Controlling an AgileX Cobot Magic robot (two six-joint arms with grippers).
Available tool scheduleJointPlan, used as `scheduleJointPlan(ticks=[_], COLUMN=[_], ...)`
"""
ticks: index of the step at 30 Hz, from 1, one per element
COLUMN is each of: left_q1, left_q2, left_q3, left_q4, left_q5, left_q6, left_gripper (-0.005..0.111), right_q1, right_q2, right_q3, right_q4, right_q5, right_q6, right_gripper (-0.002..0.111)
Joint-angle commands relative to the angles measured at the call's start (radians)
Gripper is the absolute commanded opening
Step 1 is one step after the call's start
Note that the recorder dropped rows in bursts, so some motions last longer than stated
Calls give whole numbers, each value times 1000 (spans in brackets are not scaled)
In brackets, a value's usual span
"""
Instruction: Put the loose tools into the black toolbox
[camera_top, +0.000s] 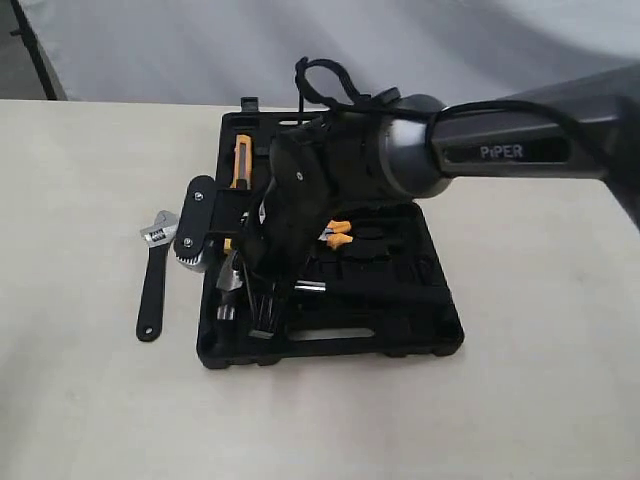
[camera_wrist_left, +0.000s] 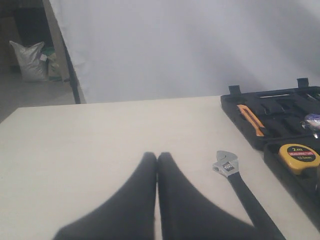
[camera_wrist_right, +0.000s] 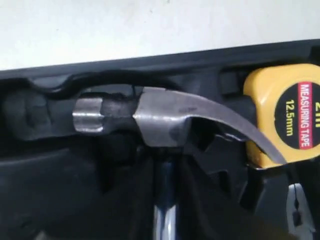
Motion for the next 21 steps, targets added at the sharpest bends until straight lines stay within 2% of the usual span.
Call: scheduleJointPlan(ticks=[1,4,7,21], left_q1=[3,3,3,3], left_q2=[-8,-8,-8,-8], left_q3=[9,9,9,9], left_q4=[-14,-14,-14,-14], left_q5=[-17,-17,-17,-17], left_q6=[-10,-10,-10,-10], left_gripper=[1,1,1,1], right_q1=[4,4,4,4], right_q2=[-89,-89,-70,-5], right_q3=[3,3,3,3], right_q4=[13,48,156,96], right_q5=[114,195,168,107], right_q6=[-54,-133,-231,-257], right_gripper=[0,0,0,0])
